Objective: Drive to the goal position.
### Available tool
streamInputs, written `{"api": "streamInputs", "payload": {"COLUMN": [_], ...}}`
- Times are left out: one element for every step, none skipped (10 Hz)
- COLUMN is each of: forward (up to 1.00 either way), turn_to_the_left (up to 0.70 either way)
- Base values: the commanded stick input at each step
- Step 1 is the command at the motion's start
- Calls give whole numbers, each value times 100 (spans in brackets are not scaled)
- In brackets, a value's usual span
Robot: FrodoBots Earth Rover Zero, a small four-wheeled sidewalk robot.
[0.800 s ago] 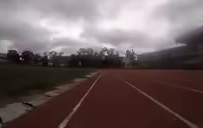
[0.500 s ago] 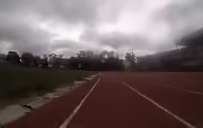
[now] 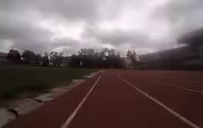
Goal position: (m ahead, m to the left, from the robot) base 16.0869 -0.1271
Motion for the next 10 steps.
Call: {"api": "streamInputs", "payload": {"forward": [70,70,70,70,70,70,70,70,70,70], "turn_to_the_left": [0,0,0,0,0,0,0,0,0,0]}}
